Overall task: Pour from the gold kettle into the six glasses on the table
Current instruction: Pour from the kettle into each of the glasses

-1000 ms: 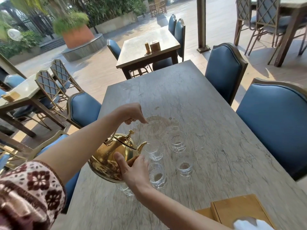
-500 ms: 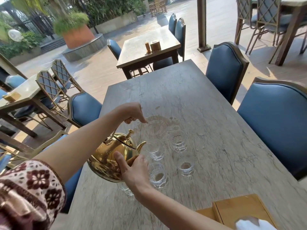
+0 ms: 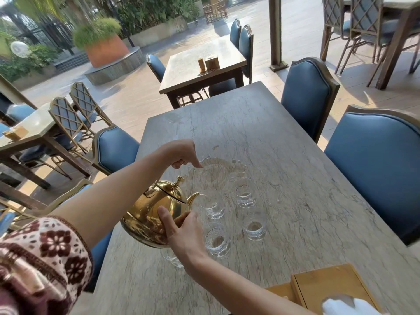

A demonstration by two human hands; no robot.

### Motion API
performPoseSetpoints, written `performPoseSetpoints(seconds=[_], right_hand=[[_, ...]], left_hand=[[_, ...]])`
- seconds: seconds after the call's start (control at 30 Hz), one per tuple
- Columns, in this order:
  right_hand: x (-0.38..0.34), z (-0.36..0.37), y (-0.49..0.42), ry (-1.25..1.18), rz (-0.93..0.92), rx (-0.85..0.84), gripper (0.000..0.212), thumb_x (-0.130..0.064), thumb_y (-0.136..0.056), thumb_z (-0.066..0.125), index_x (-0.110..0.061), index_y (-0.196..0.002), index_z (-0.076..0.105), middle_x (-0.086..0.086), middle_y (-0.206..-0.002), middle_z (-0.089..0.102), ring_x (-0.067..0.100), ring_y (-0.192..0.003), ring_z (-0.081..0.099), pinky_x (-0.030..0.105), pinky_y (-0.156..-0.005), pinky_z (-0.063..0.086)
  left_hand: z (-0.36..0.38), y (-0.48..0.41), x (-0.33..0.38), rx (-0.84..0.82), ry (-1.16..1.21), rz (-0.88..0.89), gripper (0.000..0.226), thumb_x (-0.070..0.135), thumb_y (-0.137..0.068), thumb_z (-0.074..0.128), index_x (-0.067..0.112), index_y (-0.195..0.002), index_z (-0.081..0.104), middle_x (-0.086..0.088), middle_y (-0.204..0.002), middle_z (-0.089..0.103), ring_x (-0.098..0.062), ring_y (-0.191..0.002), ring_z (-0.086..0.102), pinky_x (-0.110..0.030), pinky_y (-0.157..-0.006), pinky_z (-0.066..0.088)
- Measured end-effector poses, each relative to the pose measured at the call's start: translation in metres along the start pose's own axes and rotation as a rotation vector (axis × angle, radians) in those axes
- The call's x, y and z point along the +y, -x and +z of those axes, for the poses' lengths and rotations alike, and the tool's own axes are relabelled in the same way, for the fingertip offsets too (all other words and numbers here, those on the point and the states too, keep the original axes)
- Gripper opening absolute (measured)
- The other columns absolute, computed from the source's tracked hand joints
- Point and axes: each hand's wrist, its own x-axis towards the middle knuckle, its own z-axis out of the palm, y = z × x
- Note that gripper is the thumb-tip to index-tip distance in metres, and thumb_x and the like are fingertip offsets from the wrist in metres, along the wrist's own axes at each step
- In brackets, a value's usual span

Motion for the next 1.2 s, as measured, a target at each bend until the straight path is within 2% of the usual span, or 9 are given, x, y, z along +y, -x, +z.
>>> performPoseSetpoints(seconds=[0.1,0.2,0.4,0.5,0.7,0.83,1.0,1.1,1.2], right_hand=[[0.0004,0.0019,0.0007,0.009,0.009,0.0,0.117,-0.105,-0.043,0.038,-0.014,-0.116,0.049,0.007,-0.118,0.062,0.031,-0.122,0.055,0.053,-0.103,0.049],[-0.0005,0.0019,0.0015,0.02,0.021,-0.017,0.138,-0.105,-0.043,0.034,-0.006,-0.139,0.039,0.014,-0.141,0.052,0.038,-0.139,0.04,0.058,-0.113,0.039],[0.0005,0.0008,0.0009,0.035,-0.013,-0.034,0.108,-0.078,-0.082,0.046,-0.005,-0.156,0.016,0.013,-0.162,0.027,0.035,-0.153,0.016,0.057,-0.123,0.019],[0.0027,0.0021,-0.0009,0.038,-0.025,-0.05,0.108,-0.077,-0.083,0.045,-0.006,-0.158,0.011,0.013,-0.165,0.021,0.029,-0.155,0.015,0.052,-0.126,0.017],[0.0045,0.0034,-0.0022,-0.023,-0.033,-0.057,0.116,-0.081,-0.079,0.045,-0.007,-0.159,0.006,0.014,-0.167,0.017,0.028,-0.156,0.016,0.053,-0.126,0.019],[0.0031,0.0055,-0.0003,-0.028,-0.032,-0.047,0.145,-0.102,-0.05,0.035,-0.007,-0.158,0.011,0.016,-0.164,0.022,0.03,-0.154,0.02,0.051,-0.125,0.022],[0.0063,0.004,-0.0029,-0.056,-0.044,-0.077,0.12,-0.081,-0.074,0.044,-0.006,-0.159,0.006,0.015,-0.167,0.017,0.028,-0.156,0.014,0.048,-0.127,0.016],[0.0031,0.004,-0.0007,-0.041,-0.055,-0.08,0.128,-0.087,-0.067,0.041,-0.005,-0.159,0.006,0.014,-0.167,0.017,0.027,-0.156,0.014,0.047,-0.128,0.015],[0.0034,0.0044,-0.0004,-0.041,-0.044,-0.066,0.151,-0.103,-0.044,0.032,-0.006,-0.158,0.011,0.015,-0.165,0.021,0.029,-0.155,0.019,0.048,-0.127,0.019]], left_hand=[[-0.0004,0.0009,0.0013,0.0,-0.011,-0.001,0.019,0.015,-0.084,0.07,0.0,-0.086,0.059,-0.004,-0.053,0.034,-0.012,-0.04,0.029,-0.02,-0.035,0.029],[-0.0019,0.0016,0.0013,-0.003,-0.01,-0.001,0.02,0.016,-0.083,0.07,0.0,-0.087,0.058,-0.004,-0.053,0.034,-0.013,-0.041,0.029,-0.02,-0.036,0.029],[-0.004,0.0026,0.0025,-0.007,-0.004,0.003,0.02,0.016,-0.084,0.07,0.001,-0.086,0.057,-0.004,-0.055,0.035,-0.013,-0.042,0.03,-0.021,-0.036,0.03],[-0.0044,0.002,0.0038,-0.014,-0.014,0.001,0.021,0.016,-0.085,0.069,0.002,-0.08,0.055,-0.004,-0.055,0.035,-0.012,-0.042,0.03,-0.021,-0.037,0.031],[-0.0042,0.0003,0.0061,-0.016,-0.025,-0.002,0.022,0.018,-0.084,0.07,0.001,-0.093,0.062,-0.004,-0.056,0.037,-0.013,-0.042,0.032,-0.021,-0.038,0.033],[-0.0043,-0.0012,0.0062,-0.027,-0.02,-0.002,0.023,0.018,-0.084,0.07,0.0,-0.096,0.064,-0.004,-0.054,0.037,-0.012,-0.041,0.031,-0.017,-0.034,0.032],[-0.004,-0.0014,0.0074,-0.03,-0.027,-0.011,0.022,0.018,-0.083,0.071,0.0,-0.092,0.062,-0.004,-0.054,0.037,-0.012,-0.041,0.031,-0.017,-0.034,0.031],[-0.0047,-0.0013,0.0076,-0.03,-0.035,-0.011,0.021,0.018,-0.083,0.071,0.001,-0.088,0.06,-0.004,-0.054,0.037,-0.012,-0.041,0.032,-0.017,-0.034,0.032],[-0.005,-0.0006,0.0064,-0.026,-0.042,-0.017,0.022,0.018,-0.083,0.071,0.0,-0.088,0.059,-0.004,-0.055,0.037,-0.012,-0.041,0.032,-0.018,-0.035,0.032]])
